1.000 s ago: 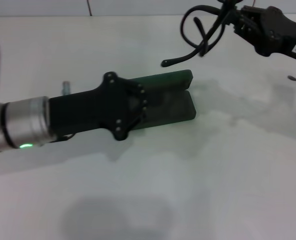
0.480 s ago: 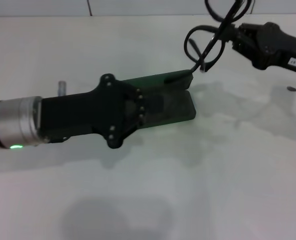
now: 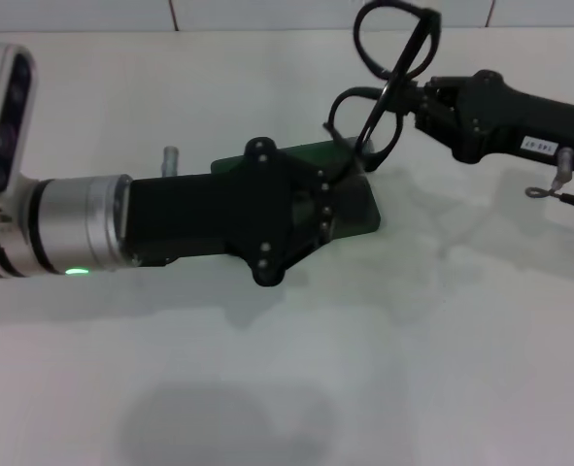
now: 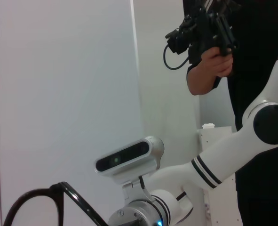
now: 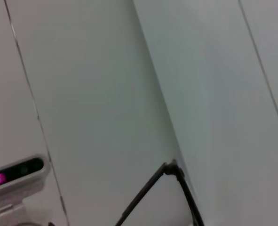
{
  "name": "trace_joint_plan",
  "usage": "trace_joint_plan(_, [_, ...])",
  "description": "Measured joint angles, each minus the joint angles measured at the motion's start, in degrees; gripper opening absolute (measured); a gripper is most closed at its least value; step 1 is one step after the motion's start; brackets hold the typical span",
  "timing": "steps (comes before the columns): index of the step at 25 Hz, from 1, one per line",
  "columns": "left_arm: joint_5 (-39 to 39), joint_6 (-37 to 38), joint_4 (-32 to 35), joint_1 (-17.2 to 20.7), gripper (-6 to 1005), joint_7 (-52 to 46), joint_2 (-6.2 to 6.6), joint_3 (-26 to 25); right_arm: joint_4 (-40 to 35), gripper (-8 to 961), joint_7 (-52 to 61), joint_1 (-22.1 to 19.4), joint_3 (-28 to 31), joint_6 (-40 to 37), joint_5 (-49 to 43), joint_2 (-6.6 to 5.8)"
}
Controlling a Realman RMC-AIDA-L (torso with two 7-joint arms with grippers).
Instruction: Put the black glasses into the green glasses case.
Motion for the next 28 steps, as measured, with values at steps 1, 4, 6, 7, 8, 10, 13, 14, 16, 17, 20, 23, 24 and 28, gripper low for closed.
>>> trace_joint_plan(1, [0.0,-0.3,-0.1,-0.24,16,0.0,-0.03,0.11,0.05,41,0.0,0.08,-0.34,0.03,-0.01,0.04])
trace_joint_plan(4, [0.0,-1.14,-0.24,-0.66,16,0.0,-0.09,0.3,0.02,41,0.06,0.15,-1.02,0.07,-0.02,0.15])
trace_joint_plan(6, [0.0,-1.33,-0.27,-0.85,16,0.0,-0.1,0.55,0.02,41,0.11,0.24,-1.38,0.05,-0.02,0.22])
trace_joint_plan(7, [0.0,-1.34,-0.3,-1.03,16,0.0,-0.13,0.77,0.05,41,0.12,0.36,-1.58,0.02,-0.02,0.28])
trace_joint_plan(8, [-0.01,-1.35,-0.31,-1.13,16,0.0,-0.18,0.8,0.11,41,0.12,0.5,-1.85,-0.04,-0.02,0.31])
trace_joint_plan(10, [-0.02,-1.38,-0.34,-1.34,16,0.0,-0.23,0.8,0.17,41,0.14,0.72,-2.29,-0.17,-0.01,0.39])
trace_joint_plan(13, [-0.03,-1.45,-0.4,-1.62,17,0.0,-0.26,0.8,0.23,41,0.15,0.86,-2.64,-0.43,0.0,0.47])
trace_joint_plan(14, [-0.07,-1.48,-0.4,-1.66,17,0.0,-0.26,0.8,0.23,41,0.15,0.86,-2.64,-0.43,0.0,0.47])
trace_joint_plan(16, [-0.18,-1.54,-0.4,-1.7,17,0.0,-0.26,0.8,0.24,42,0.16,0.9,-2.68,-0.57,0.0,0.51])
trace_joint_plan(17, [-0.21,-1.55,-0.42,-1.71,17,0.0,-0.28,0.8,0.24,42,0.16,0.91,-2.78,-0.64,0.0,0.54])
trace_joint_plan(20, [-0.25,-1.63,-0.49,-1.71,17,0.0,-0.38,0.8,0.24,42,0.16,0.92,-3.24,-0.68,0.05,0.58])
trace_joint_plan(23, [-0.33,-1.89,-0.58,-1.74,17,0.01,-0.43,0.8,0.05,42,0.22,0.93,-4.0,-0.75,0.43,0.57])
trace_joint_plan(24, [-0.36,-1.97,-0.73,-1.8,17,0.02,-0.43,0.8,-0.01,42,0.22,0.94,-4.03,-0.79,0.46,0.57])
trace_joint_plan(28, [-0.45,-2.02,-1.79,-2.42,18,0.31,-0.44,0.81,-0.14,42,0.23,1.04,-3.95,-0.92,0.51,0.56])
